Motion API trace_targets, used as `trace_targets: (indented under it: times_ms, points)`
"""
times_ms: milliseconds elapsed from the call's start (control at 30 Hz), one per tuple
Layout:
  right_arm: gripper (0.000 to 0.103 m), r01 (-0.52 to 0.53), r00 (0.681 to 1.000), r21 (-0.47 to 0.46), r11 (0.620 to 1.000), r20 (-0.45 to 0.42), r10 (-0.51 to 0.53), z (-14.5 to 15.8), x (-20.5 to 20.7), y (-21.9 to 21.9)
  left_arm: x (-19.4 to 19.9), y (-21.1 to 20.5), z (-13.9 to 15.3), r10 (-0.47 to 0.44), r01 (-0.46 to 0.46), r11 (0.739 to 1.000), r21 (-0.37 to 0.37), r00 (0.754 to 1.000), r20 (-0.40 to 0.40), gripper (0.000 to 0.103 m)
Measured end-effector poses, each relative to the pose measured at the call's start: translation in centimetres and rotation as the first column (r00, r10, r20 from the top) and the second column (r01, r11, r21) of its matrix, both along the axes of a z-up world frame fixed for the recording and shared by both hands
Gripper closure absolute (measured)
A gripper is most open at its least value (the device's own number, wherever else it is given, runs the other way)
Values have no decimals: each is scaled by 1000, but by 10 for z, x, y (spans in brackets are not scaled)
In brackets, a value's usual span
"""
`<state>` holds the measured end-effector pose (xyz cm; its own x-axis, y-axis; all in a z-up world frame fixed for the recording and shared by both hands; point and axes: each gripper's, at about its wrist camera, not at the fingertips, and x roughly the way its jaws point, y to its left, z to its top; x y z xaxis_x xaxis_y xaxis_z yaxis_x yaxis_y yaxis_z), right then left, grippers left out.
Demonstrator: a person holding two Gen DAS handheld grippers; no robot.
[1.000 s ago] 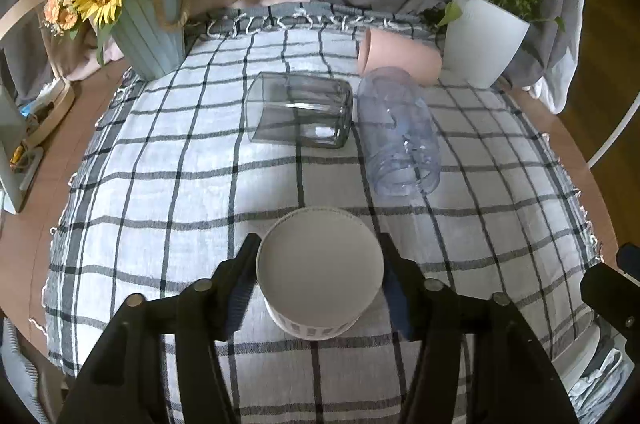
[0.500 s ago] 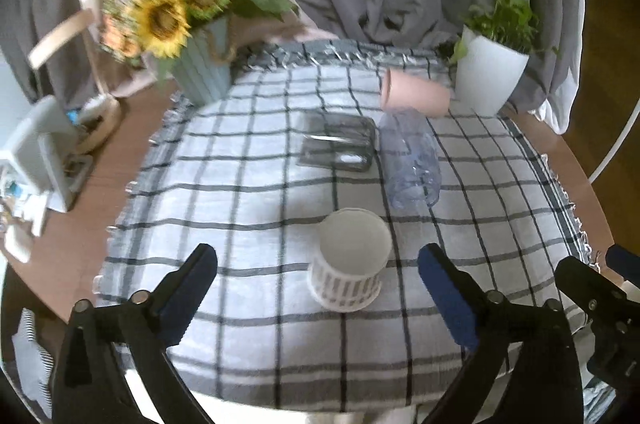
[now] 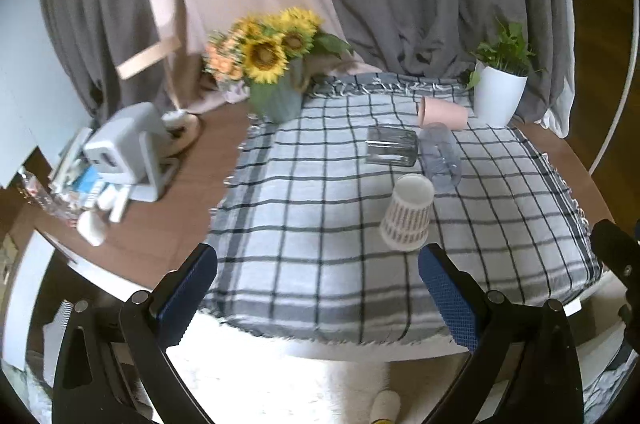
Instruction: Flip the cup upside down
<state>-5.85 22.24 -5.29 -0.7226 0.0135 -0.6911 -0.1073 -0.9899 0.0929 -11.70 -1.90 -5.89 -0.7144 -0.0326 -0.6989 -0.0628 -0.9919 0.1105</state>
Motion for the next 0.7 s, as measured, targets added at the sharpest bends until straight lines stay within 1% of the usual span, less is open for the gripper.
trace_targets:
  times_ms: [133,367,500,700]
  points:
    - [14,9,999,1,1000,-43,-9,15,40,-13,35,-18,15,-8,8,999,38,1000,0,0]
    - [14,7,996,20,1000,-95,-6,33,93,-33,82,-38,33,-9,11,999,52,1000,-27,0]
    - [14,22,992,44,999,-129,-16,41,116,-39,97,-42,37,-18,20,998,66,999,-27,0]
    - [14,26,988,49,998,-152,-18,50,138,-39,116,-44,43,-20,23,996,81,999,-35,0]
